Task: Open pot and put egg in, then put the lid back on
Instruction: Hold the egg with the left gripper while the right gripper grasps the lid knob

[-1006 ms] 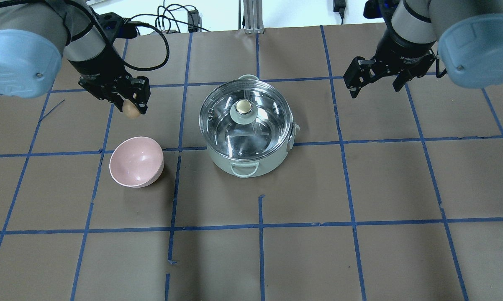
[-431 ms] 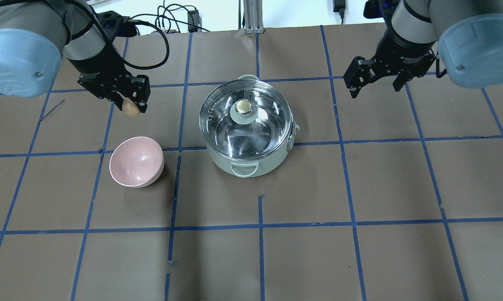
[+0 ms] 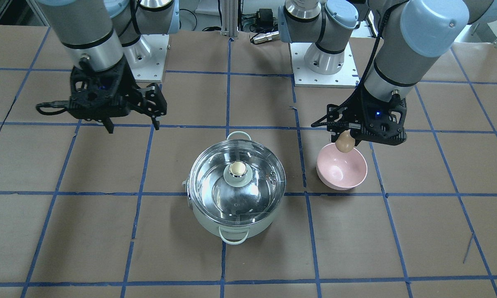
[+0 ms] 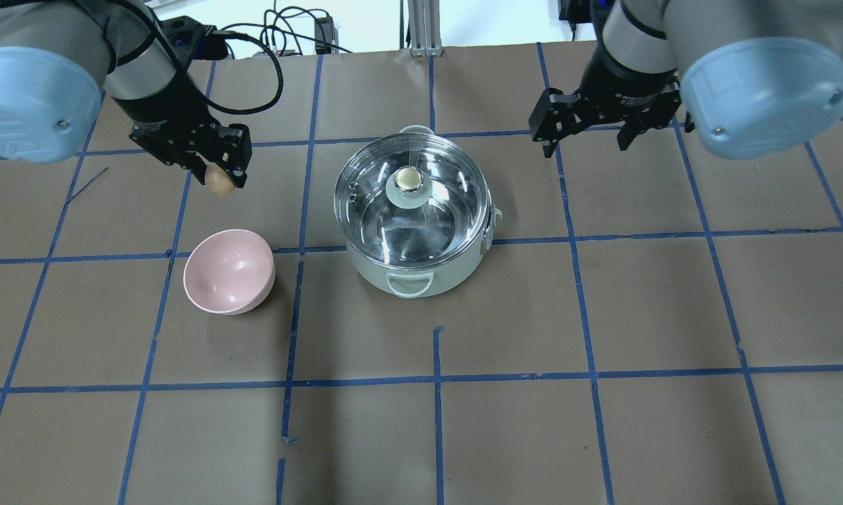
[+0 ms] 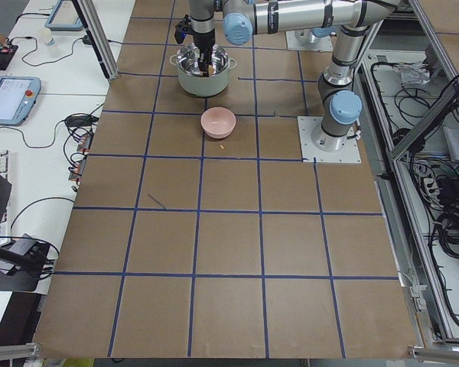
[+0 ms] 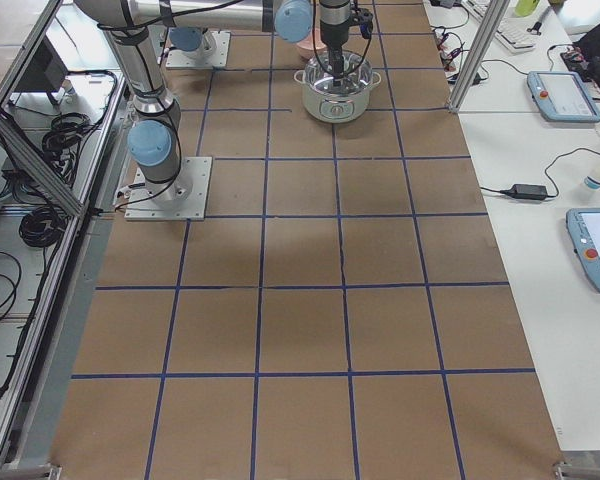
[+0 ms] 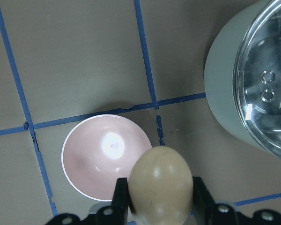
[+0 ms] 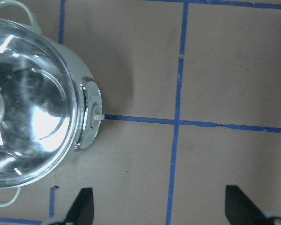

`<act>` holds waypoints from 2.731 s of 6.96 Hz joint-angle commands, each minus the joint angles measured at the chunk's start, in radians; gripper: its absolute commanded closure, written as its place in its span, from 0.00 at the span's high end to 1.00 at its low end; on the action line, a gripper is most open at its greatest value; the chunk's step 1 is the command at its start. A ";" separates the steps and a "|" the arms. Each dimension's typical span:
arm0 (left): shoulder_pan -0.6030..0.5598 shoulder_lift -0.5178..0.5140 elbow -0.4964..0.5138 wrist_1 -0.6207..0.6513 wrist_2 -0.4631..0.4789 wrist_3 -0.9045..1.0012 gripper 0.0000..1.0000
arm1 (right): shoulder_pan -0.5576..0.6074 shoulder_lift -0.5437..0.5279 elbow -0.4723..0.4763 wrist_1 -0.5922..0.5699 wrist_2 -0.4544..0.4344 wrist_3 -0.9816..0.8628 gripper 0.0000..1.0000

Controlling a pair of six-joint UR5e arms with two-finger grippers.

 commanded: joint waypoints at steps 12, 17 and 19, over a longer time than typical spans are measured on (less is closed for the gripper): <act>0.009 0.011 0.004 -0.003 -0.005 0.004 0.28 | 0.302 0.303 -0.123 -0.285 -0.014 0.443 1.00; 0.004 0.009 -0.001 -0.003 -0.003 0.004 0.28 | 0.300 0.306 -0.080 -0.287 -0.052 0.425 0.92; 0.003 0.009 -0.007 -0.003 -0.003 0.004 0.28 | 0.300 0.308 -0.080 -0.287 -0.048 0.425 0.54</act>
